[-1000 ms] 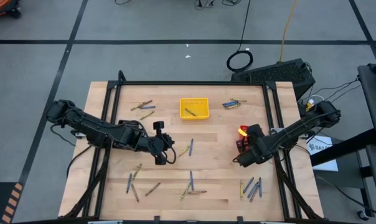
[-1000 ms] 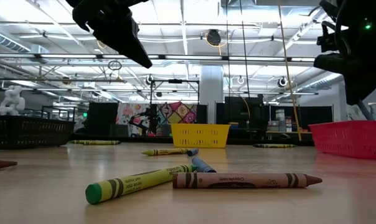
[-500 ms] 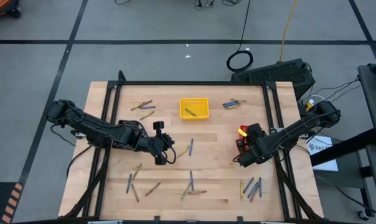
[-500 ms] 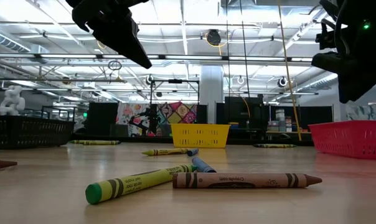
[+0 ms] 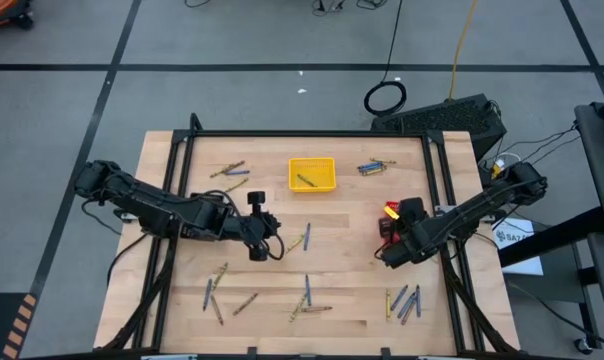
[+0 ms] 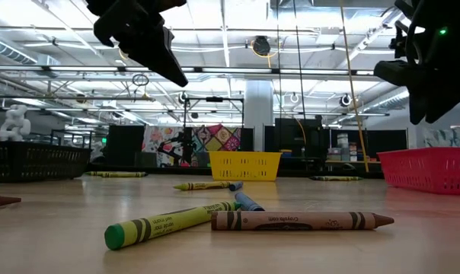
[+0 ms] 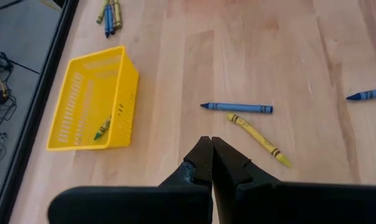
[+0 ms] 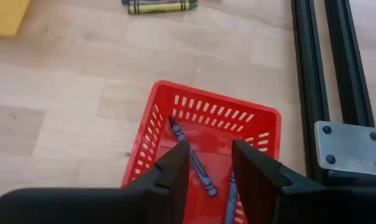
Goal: Sort crayons
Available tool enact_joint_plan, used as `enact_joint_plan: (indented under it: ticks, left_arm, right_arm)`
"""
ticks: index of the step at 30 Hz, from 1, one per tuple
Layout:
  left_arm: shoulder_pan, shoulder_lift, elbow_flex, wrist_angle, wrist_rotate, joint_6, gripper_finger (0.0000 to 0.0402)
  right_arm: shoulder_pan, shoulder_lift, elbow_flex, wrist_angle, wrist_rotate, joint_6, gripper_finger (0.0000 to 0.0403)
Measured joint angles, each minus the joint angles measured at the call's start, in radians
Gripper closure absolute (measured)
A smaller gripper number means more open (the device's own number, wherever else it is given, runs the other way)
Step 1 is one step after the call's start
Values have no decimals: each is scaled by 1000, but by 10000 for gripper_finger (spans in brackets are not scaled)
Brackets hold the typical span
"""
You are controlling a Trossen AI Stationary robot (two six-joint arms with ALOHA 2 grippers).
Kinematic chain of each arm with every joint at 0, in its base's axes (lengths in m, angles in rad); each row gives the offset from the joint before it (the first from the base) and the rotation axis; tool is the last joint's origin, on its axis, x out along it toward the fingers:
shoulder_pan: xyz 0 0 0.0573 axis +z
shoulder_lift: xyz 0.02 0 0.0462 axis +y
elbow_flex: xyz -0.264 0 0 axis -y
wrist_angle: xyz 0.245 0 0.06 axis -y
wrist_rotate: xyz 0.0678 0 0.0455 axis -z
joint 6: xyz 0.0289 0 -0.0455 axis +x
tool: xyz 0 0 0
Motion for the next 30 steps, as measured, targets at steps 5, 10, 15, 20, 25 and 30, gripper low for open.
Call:
enact_joint_plan:
  ticks: [5, 10, 15, 20, 25, 30]
  left_arm:
    - [22, 0, 0, -8, 32, 1, 401]
    - [36, 0, 0, -7, 77, -5, 401]
    - [37, 0, 0, -7, 77, -11, 401]
    - [42, 0, 0, -8, 60, -80, 401]
    - [53, 3, 0, -41, 98, -149, 384]
    - [62, 49, -1, -104, 105, -253, 330]
  right_arm:
    - [0, 0, 0, 3, 16, 21, 295]
    - [0, 0, 0, 22, 17, 22, 295]
    - [0, 0, 0, 34, 17, 13, 295]
    - [0, 0, 0, 37, 17, -12, 295]
    - [0, 0, 0, 37, 17, -85, 295]
    - [1, 0, 0, 37, 48, -197, 295]
